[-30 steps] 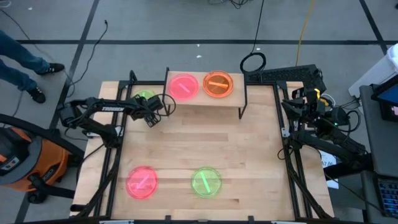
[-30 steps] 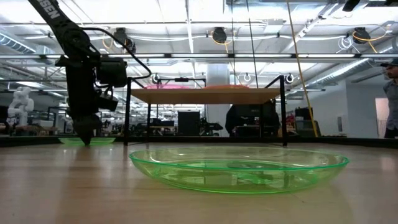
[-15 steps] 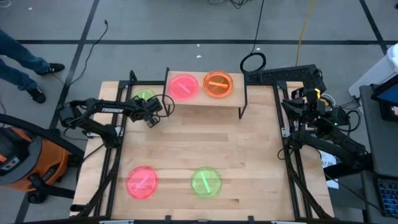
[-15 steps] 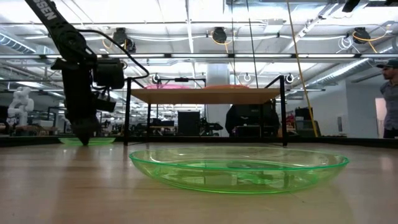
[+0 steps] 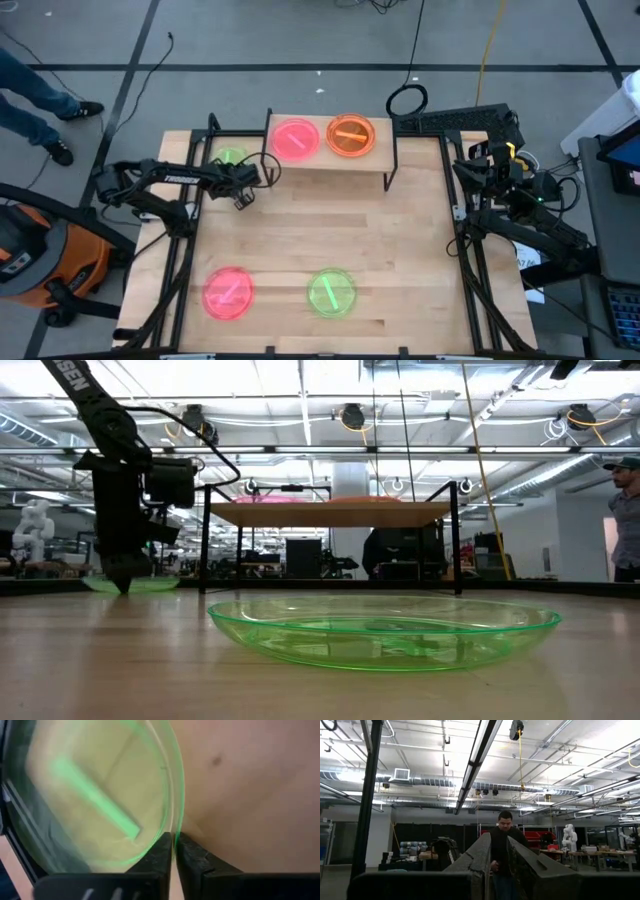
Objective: Place and stack plates onto a shelf
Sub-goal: Stack the green plate on top of the pink plate on the shelf
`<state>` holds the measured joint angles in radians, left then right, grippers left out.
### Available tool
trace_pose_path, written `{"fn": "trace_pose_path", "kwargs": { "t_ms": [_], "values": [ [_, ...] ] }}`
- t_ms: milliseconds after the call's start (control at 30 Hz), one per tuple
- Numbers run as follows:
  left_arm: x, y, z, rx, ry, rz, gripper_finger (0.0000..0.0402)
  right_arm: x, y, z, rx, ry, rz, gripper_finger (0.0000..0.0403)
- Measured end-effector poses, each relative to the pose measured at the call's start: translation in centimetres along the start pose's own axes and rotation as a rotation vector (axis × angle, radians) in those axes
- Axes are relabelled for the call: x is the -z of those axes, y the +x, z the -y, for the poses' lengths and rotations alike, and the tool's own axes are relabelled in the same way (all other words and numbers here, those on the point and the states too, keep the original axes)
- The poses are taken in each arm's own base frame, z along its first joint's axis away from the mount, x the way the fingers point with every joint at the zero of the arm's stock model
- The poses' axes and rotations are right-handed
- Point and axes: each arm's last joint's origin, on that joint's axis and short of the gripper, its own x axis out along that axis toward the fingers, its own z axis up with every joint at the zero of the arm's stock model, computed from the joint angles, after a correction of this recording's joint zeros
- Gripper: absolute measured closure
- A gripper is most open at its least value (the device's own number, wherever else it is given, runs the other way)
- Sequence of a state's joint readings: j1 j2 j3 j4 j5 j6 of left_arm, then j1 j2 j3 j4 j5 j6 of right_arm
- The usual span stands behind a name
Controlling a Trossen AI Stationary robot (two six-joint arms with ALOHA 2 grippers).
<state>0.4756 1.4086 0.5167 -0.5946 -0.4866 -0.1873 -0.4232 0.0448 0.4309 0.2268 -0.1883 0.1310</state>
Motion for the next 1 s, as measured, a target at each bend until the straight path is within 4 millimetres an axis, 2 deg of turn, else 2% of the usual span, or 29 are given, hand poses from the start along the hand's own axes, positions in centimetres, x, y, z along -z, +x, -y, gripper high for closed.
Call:
{"fn": "trace_pose_path", "kwargs": {
  "t_ms": [67, 200, 500, 1000],
  "values": [
    [0.3, -0.2, 0.4, -0.001, 0.004, -0.010, 0.0393, 0.0, 0.0, 0.0, 0.000, 0.000, 0.000, 0.0353],
    [0.3, -1.4, 1.4, 0.033, 0.022, -0.006, 0.0397, 0.0, 0.0, 0.0, 0.000, 0.000, 0.000, 0.0353],
    [-0.6, -5.7, 3.5, 0.049, 0.036, 0.038, 0.0399, 0.0, 0.0, 0.0, 0.000, 0.000, 0.000, 0.0353],
    [-0.6, -13.2, 3.6, -0.123, 0.057, 0.071, 0.0401, 0.0, 0.0, 0.0, 0.000, 0.000, 0.000, 0.0353]
  ]
}}
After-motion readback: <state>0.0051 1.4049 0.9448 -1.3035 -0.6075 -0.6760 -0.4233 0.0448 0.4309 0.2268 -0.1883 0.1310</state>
